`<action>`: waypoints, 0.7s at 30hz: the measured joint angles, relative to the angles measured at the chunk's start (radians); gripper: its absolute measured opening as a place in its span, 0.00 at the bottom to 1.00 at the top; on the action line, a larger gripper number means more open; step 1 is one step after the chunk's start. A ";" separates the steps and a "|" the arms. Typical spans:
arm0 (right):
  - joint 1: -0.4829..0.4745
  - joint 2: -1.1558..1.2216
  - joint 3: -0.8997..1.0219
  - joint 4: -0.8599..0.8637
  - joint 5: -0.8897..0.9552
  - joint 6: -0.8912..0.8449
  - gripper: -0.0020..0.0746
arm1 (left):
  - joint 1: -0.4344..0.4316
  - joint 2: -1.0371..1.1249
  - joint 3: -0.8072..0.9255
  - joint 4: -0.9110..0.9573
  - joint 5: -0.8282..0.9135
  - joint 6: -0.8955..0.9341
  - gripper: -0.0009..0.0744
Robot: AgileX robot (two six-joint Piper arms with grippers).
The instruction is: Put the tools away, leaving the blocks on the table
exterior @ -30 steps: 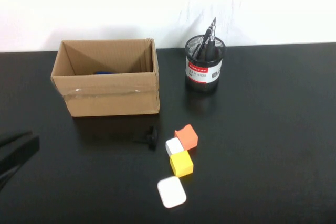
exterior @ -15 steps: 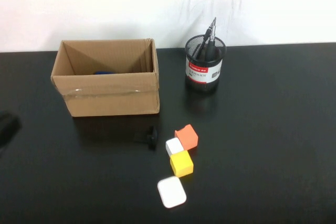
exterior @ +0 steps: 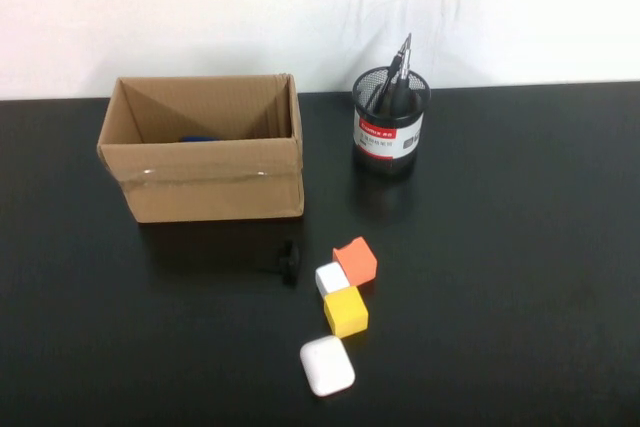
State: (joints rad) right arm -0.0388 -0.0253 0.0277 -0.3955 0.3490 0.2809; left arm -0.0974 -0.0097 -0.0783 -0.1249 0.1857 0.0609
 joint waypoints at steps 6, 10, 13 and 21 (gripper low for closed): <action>0.000 0.000 0.000 0.000 0.000 0.000 0.02 | 0.093 0.000 0.101 0.028 0.085 -0.093 0.01; 0.000 0.000 0.000 -0.001 0.000 0.000 0.02 | 0.094 0.000 0.105 0.055 0.168 -0.093 0.01; 0.000 0.000 0.000 -0.001 0.000 0.000 0.02 | 0.094 0.000 0.105 0.057 0.168 -0.093 0.01; 0.000 0.000 0.000 -0.001 0.000 0.000 0.02 | 0.094 0.000 0.105 0.057 0.168 -0.093 0.01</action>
State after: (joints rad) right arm -0.0388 -0.0253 0.0277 -0.3962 0.3490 0.2808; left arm -0.0033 -0.0097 0.0268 -0.0684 0.3537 -0.0317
